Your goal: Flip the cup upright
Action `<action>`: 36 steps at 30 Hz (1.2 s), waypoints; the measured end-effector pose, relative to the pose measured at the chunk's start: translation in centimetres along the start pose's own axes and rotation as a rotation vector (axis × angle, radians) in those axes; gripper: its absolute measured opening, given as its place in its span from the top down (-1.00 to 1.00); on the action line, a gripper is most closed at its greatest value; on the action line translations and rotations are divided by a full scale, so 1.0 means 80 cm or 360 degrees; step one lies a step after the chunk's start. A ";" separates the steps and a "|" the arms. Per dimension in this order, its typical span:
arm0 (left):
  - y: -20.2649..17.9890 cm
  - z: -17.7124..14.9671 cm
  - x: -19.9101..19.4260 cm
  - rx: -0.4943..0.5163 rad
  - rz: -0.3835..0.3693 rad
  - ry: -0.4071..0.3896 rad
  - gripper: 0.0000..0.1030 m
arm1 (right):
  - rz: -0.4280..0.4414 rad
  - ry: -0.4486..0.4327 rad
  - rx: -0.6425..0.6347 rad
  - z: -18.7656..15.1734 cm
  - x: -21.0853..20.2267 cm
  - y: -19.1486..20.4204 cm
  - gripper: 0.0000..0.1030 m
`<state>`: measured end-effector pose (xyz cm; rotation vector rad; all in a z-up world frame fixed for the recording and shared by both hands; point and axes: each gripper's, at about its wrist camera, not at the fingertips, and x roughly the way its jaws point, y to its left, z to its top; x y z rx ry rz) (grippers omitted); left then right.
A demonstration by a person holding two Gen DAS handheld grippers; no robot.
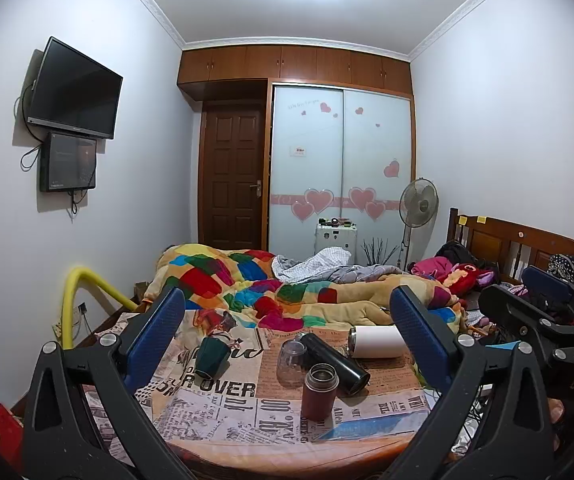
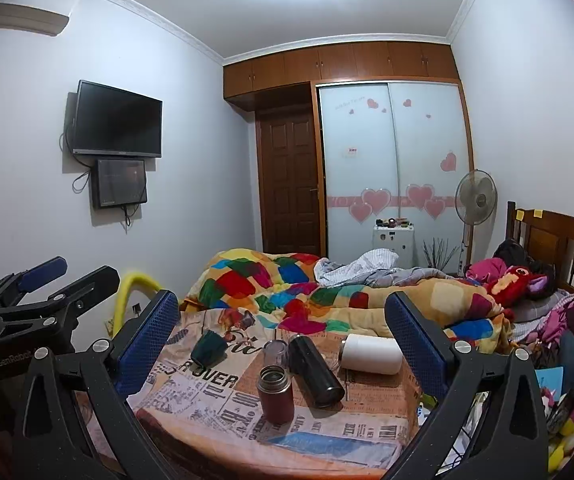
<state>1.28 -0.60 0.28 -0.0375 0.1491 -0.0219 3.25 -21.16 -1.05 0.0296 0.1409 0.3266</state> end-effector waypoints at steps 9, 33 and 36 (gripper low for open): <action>0.000 -0.001 0.000 -0.0001 0.0000 0.0002 -1.00 | 0.0002 0.0003 0.0001 0.000 0.000 0.000 -0.99; -0.008 -0.006 0.009 0.0005 -0.0015 0.0014 -1.00 | 0.0005 0.0011 0.0007 -0.004 -0.002 -0.001 -1.00; -0.008 -0.006 0.011 0.0003 -0.0020 0.0016 -1.00 | 0.0008 0.0012 0.0010 -0.004 -0.001 -0.001 -0.99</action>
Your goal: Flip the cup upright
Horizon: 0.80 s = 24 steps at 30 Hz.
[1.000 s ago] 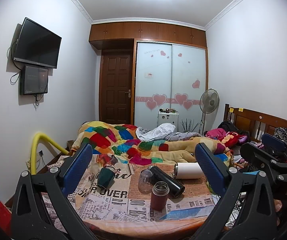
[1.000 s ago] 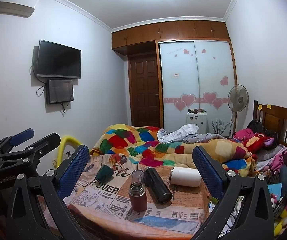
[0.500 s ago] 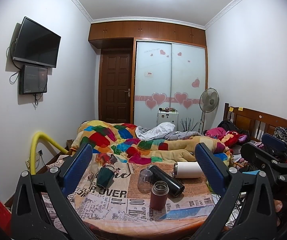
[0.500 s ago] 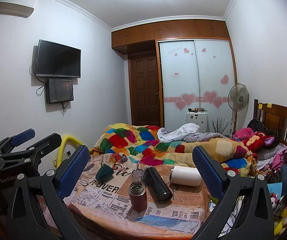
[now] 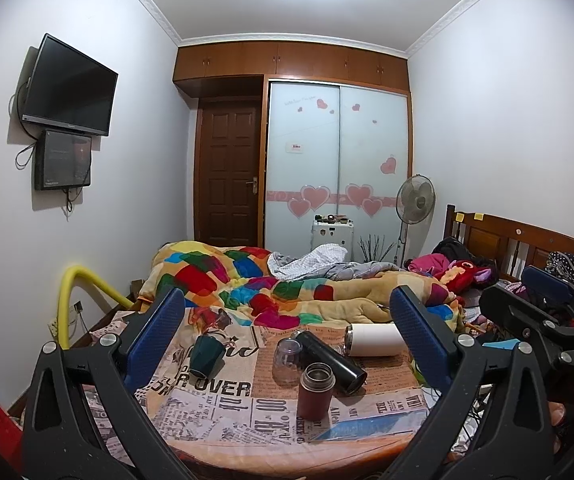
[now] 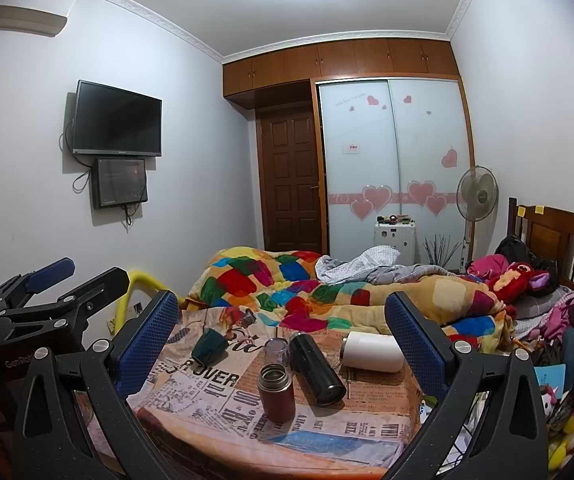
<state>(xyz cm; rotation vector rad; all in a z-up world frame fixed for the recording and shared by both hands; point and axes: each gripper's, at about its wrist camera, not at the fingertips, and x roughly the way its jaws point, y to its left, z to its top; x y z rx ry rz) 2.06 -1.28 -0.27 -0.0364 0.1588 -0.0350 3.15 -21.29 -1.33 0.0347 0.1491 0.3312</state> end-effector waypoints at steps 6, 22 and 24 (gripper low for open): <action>0.000 0.000 0.002 -0.0003 -0.0021 0.0007 -1.00 | -0.0003 0.0002 0.0005 -0.001 0.000 0.001 -1.00; -0.001 0.004 0.006 0.0007 -0.0048 0.0014 -1.00 | -0.0010 0.0004 0.0021 0.004 0.005 -0.003 -0.99; 0.000 0.005 0.007 0.0008 -0.0056 0.0015 -1.00 | -0.0010 0.0003 0.0021 0.005 0.006 -0.004 -0.99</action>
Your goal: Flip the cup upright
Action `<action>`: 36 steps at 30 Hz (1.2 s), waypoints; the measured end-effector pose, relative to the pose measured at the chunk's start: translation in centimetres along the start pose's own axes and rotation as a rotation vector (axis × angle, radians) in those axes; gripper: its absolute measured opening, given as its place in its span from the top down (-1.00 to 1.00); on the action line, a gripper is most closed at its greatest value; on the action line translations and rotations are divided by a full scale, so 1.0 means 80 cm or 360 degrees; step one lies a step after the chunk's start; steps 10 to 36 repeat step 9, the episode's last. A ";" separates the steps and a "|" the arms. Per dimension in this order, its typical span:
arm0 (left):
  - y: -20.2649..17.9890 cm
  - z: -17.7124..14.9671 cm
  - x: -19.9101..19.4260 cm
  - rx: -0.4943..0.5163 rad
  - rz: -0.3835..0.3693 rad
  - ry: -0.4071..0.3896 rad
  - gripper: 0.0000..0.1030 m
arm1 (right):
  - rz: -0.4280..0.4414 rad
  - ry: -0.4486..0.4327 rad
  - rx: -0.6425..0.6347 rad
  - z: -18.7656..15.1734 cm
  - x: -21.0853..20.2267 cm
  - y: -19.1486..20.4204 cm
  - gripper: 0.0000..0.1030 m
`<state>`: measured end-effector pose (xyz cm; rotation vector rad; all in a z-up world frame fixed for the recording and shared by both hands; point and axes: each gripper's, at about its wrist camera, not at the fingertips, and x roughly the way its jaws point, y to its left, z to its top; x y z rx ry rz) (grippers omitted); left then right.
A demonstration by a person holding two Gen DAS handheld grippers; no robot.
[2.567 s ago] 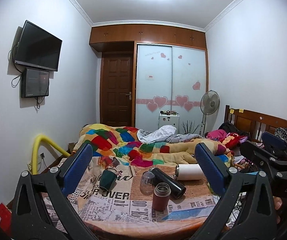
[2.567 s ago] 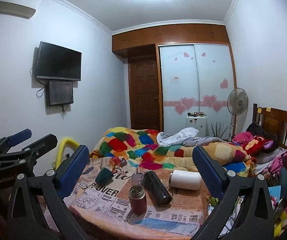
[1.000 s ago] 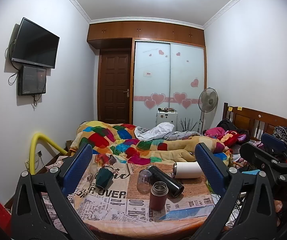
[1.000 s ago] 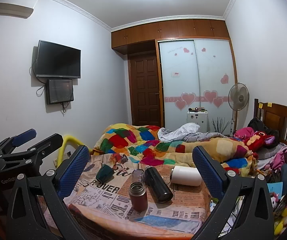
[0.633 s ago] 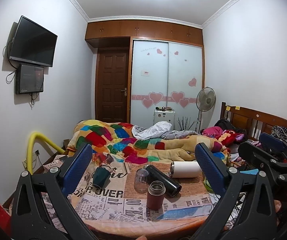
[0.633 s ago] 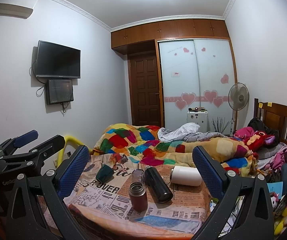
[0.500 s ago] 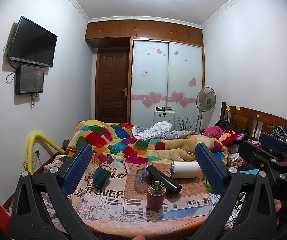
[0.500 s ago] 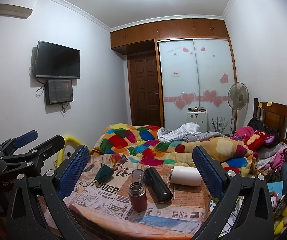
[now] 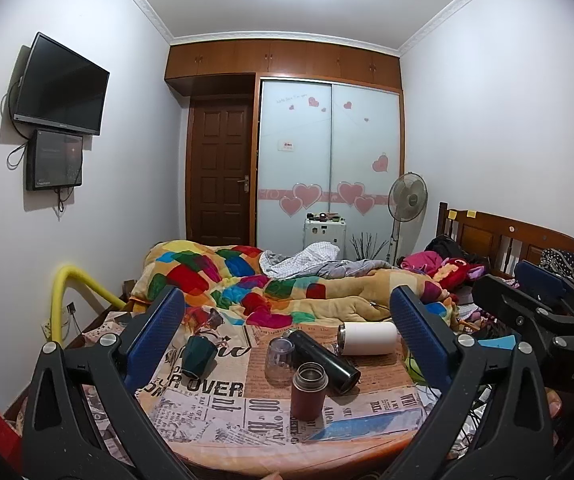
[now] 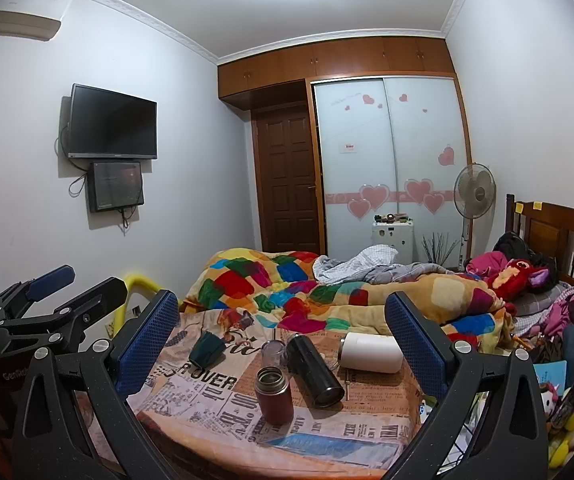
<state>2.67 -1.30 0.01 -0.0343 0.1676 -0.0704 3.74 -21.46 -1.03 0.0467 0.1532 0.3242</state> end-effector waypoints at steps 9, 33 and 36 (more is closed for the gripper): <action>0.011 -0.002 0.003 -0.0024 0.0039 0.0008 -1.00 | 0.0002 0.0015 0.0007 0.000 0.004 0.001 -1.00; 0.011 -0.002 0.003 -0.0024 0.0039 0.0008 -1.00 | 0.0002 0.0015 0.0007 0.000 0.004 0.001 -1.00; 0.011 -0.002 0.003 -0.0024 0.0039 0.0008 -1.00 | 0.0002 0.0015 0.0007 0.000 0.004 0.001 -1.00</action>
